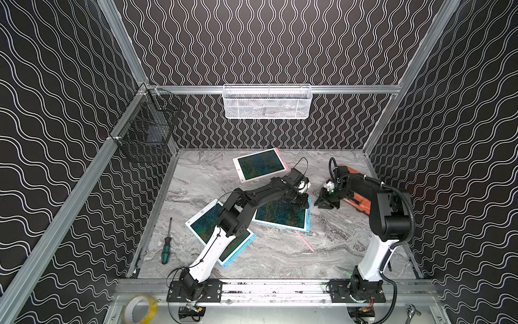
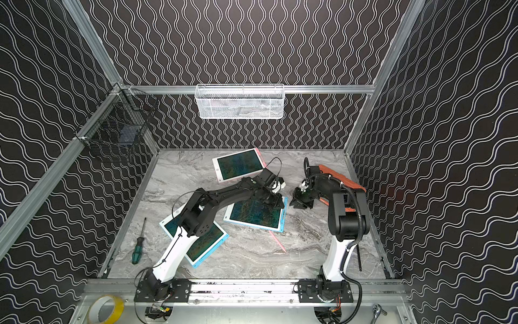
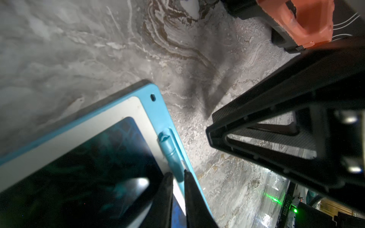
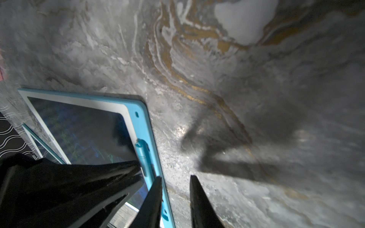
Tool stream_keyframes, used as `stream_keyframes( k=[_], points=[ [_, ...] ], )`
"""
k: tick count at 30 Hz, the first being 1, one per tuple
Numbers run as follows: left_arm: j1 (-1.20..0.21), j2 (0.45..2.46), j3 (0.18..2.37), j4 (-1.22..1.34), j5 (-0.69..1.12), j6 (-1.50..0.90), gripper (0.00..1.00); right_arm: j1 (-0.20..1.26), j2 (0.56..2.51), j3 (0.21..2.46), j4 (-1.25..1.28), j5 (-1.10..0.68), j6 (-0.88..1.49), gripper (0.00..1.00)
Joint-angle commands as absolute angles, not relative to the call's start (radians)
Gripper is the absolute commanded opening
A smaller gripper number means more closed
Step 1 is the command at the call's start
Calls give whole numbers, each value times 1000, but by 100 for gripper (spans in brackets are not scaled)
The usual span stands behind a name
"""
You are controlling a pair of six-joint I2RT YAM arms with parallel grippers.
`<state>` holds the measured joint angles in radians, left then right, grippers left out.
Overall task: Place the stylus back onto the writing tablet
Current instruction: Adjust the stylus on the writing tablet.
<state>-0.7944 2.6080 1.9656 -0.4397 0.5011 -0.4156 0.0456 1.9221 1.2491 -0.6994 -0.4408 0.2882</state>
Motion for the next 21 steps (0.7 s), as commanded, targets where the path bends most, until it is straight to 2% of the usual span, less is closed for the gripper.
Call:
stream_keyframes(
  k=[1,21],
  points=[
    [-801,2607,1952,-424,496,-424,18,46,1918,1247,-714,-431,288,27],
    [-816,2585,1917,-407,499,-420,18,46,1914,1239,-710,-431,287,27]
  ],
)
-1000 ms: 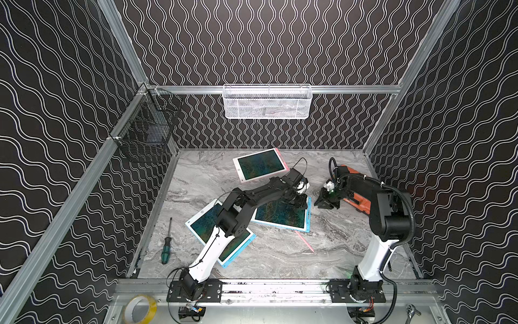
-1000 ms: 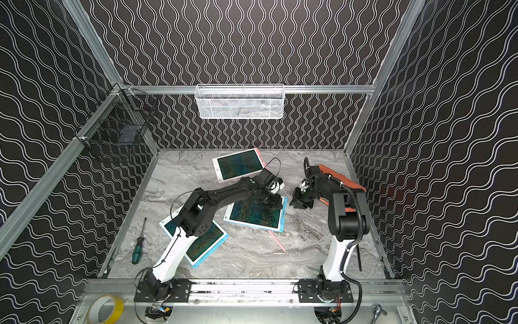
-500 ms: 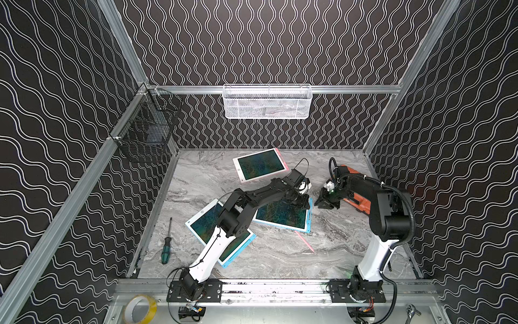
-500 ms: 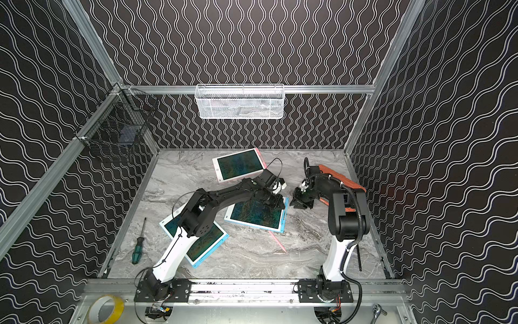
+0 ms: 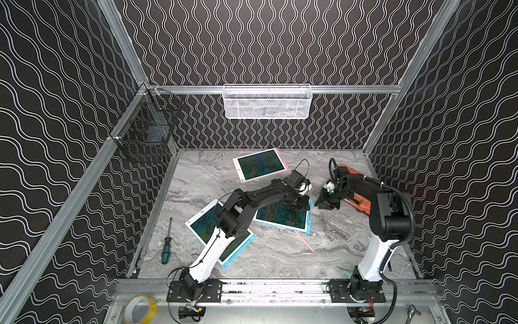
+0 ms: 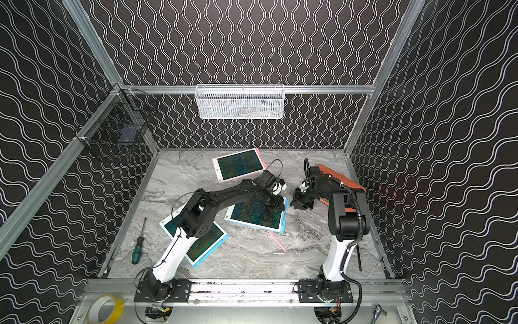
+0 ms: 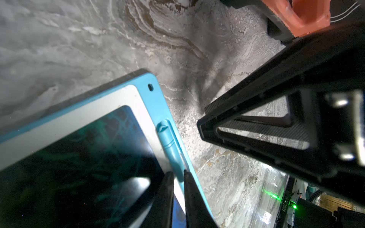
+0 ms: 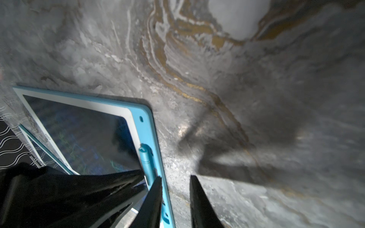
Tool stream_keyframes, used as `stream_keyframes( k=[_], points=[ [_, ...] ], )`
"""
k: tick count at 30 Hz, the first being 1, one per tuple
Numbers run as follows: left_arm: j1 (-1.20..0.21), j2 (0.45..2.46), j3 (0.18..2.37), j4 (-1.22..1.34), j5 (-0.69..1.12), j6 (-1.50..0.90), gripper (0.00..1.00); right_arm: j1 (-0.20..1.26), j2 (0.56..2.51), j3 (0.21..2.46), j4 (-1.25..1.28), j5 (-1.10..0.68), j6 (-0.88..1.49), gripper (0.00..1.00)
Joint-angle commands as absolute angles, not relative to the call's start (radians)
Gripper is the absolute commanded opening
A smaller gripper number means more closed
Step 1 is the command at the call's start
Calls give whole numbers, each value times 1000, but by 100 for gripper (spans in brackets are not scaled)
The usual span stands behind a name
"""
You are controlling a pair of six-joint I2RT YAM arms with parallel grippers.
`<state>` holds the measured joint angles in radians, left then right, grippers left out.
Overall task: Place the stylus back onto the writing tablet
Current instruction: Adjust the stylus on the writing tablet.
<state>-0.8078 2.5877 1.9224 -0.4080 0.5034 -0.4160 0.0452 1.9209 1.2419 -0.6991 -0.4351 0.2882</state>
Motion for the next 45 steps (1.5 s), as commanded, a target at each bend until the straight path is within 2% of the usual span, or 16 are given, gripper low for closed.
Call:
stream_keyframes(
  k=[1,29,41,45],
  points=[
    [-816,2585,1916,-407,500,-422,18,46,1913,1238,-708,-431,288,27],
    [-845,2581,1933,-424,502,-402,17,46,1925,1239,-706,-437,287,27],
    [-804,2458,1787,-372,479,-404,17,54,1868,1279,-739,-424,271,27],
    [-783,2420,1730,-361,475,-401,17,146,1891,1353,-786,-438,245,23]
  ],
)
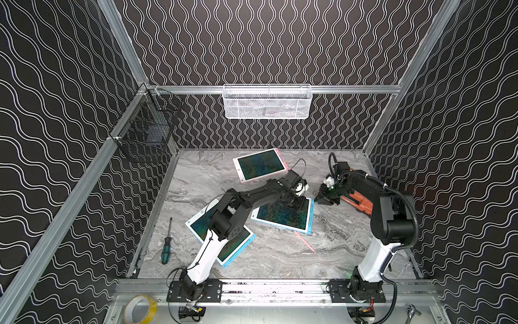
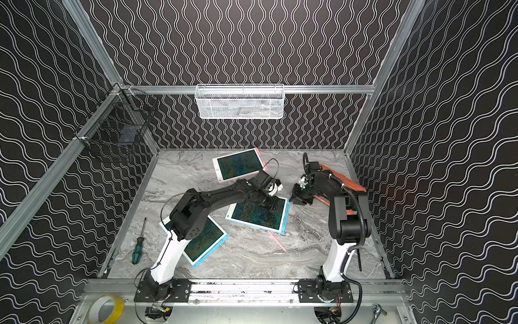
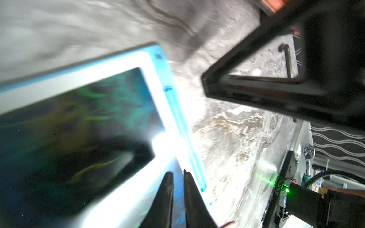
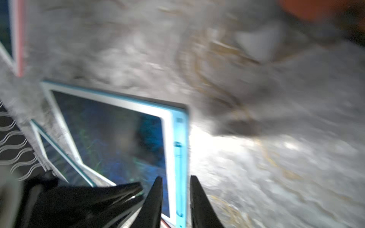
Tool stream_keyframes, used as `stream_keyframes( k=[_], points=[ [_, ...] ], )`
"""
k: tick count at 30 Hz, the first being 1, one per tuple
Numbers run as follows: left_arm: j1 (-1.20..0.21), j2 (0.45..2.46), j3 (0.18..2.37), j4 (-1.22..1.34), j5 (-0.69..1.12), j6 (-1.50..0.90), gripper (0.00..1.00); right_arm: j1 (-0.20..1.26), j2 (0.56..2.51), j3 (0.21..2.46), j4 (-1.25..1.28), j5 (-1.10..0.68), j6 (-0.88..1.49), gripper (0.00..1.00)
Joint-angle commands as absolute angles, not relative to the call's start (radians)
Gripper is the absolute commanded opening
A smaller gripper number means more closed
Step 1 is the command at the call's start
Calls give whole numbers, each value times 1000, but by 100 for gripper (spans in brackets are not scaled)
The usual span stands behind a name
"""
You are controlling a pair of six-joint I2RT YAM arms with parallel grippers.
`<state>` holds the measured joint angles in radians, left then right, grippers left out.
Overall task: Place the stylus back onto the writing tablet
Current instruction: Adjust the stylus on the writing tablet.
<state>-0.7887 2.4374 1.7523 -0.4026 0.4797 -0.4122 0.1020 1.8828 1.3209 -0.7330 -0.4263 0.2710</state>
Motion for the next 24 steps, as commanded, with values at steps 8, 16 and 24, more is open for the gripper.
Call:
stream_keyframes(
  k=[8,16,24],
  points=[
    [-754,2383,1632,-274,498,-465,16,178,1934,1351,-797,-430,242,4],
    [-725,2354,1570,-247,498,-475,16,186,1911,1283,-802,-409,226,0],
    [-707,2336,1538,-248,494,-461,16,190,1920,1284,-810,-343,205,0]
  ],
)
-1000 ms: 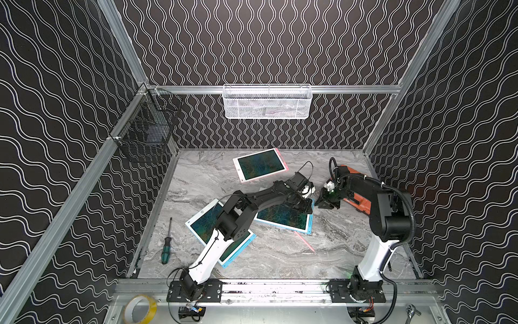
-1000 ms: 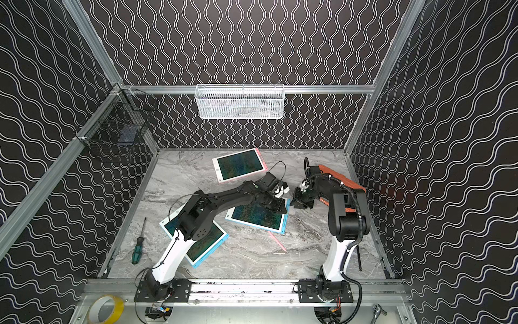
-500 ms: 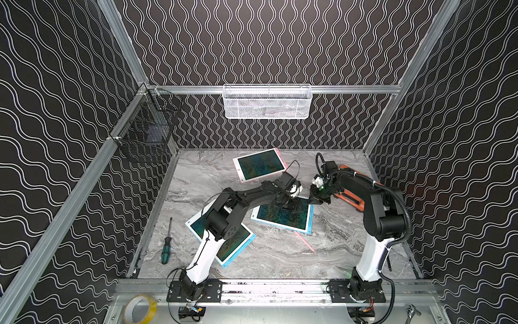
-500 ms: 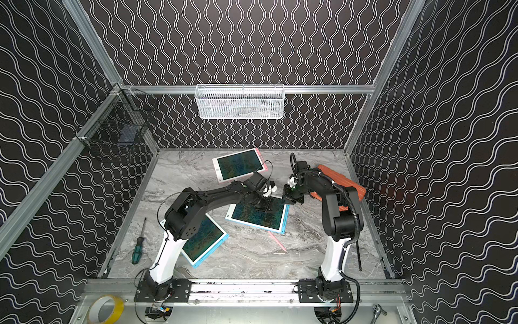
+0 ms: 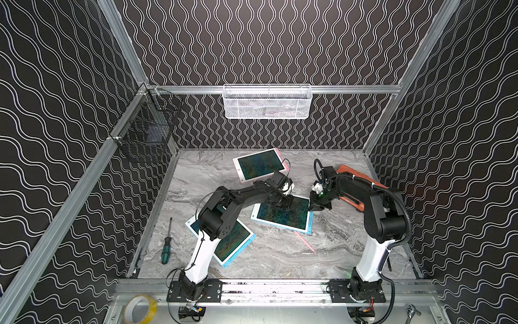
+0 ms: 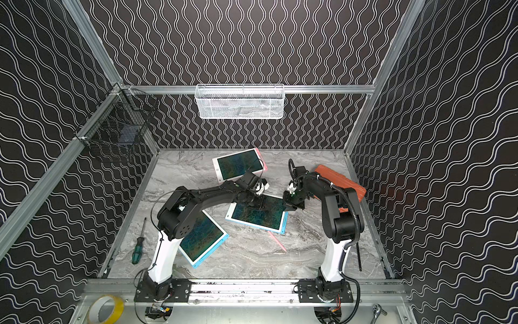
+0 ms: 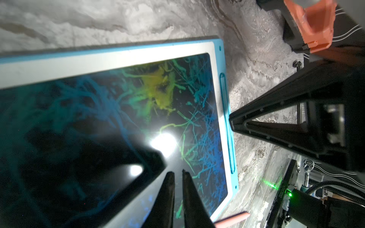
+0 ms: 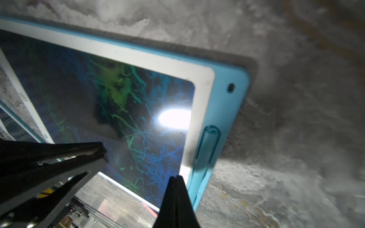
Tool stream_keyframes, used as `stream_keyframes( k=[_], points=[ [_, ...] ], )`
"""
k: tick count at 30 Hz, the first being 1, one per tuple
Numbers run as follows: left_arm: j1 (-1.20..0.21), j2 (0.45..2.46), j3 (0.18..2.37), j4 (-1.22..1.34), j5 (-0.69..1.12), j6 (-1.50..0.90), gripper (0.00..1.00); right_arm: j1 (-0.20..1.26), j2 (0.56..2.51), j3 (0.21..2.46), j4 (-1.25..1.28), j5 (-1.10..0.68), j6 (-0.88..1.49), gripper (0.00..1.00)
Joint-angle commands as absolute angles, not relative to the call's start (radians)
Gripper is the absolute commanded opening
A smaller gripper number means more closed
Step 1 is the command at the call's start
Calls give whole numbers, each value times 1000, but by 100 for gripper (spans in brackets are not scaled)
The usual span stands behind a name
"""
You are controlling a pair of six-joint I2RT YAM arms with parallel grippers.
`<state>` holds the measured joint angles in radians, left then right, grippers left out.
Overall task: Place the stylus back onto the writing tablet
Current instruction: Adjust the stylus on the writing tablet.
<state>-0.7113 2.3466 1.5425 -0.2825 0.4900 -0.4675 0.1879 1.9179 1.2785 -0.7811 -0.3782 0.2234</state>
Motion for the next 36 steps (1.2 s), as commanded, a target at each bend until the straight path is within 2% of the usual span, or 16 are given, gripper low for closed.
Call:
stream_keyframes(
  k=[1,26,36],
  points=[
    [-707,2337,1537,-248,493,-462,16,190,1918,1284,-812,-333,203,0],
    [-705,2339,1543,-240,494,-462,16,202,1970,1281,-813,-293,192,0],
    [-703,2327,1514,-240,483,-445,16,210,1937,1356,-869,-300,209,0]
  ],
)
